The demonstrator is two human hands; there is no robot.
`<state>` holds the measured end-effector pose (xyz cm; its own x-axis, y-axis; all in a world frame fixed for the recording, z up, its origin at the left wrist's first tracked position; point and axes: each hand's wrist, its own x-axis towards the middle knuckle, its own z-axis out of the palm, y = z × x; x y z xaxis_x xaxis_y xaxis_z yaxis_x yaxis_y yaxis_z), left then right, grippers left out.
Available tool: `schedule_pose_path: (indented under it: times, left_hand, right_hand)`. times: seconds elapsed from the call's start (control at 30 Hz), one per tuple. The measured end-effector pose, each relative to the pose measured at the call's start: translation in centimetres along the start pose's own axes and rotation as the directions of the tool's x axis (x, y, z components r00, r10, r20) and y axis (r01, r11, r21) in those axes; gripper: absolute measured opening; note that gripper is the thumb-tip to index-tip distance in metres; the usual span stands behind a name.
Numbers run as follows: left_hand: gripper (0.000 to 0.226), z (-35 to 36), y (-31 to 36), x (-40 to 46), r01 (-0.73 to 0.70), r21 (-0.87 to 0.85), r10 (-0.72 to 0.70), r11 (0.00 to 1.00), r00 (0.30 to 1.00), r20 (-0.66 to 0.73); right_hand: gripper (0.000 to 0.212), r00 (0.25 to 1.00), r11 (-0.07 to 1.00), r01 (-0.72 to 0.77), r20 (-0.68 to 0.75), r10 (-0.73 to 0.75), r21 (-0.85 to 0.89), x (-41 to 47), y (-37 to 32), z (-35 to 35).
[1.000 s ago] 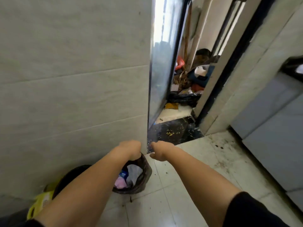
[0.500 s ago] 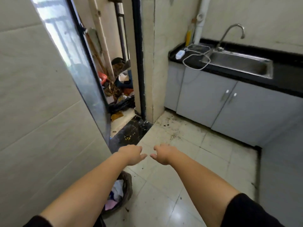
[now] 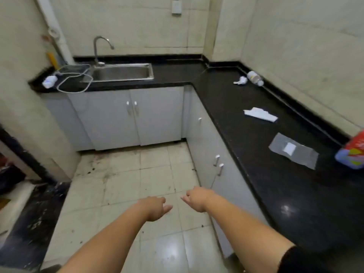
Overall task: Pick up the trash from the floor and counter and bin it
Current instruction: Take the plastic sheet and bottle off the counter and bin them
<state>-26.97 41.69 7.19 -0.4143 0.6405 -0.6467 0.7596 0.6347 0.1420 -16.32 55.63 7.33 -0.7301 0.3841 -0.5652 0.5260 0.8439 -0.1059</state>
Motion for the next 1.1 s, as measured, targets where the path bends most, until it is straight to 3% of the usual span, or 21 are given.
schedule_pose_path:
  times: [0.3,0.63,0.93,1.03,1.1]
  left_hand:
    - [0.055,-3.5,18.9,2.7,-0.229,0.155,0.239,0.961,0.970,-0.048]
    - [0.052,-9.7,33.9,9.8,-0.444,0.323,0.478,0.836,0.878,-0.029]
    - [0.060,-15.3,45.1,20.6,-0.650,0.339,0.674,0.680,0.737,0.059]
    - [0.068,-16.5,47.2,24.6,-0.672,0.390,0.697,0.630,0.710,0.098]
    - [0.075,-16.9,48.2,27.0,-0.682,0.406,0.697,0.608,0.704,0.139]
  right_hand:
    - [0.056,0.958,0.946,-0.231,-0.118,0.262,0.227,-9.9,17.0,-1.6]
    - [0.055,0.791,0.786,-0.467,-0.205,0.576,0.405,-12.5,31.6,-5.1]
    - [0.044,0.544,0.591,-0.648,-0.251,0.800,0.481,-10.7,46.8,-13.0]
    - [0.043,0.367,0.497,-0.653,-0.335,0.868,0.572,-10.0,51.3,-15.9]
    - [0.048,0.287,0.435,-0.672,-0.330,0.899,0.599,-9.4,53.7,-17.5]
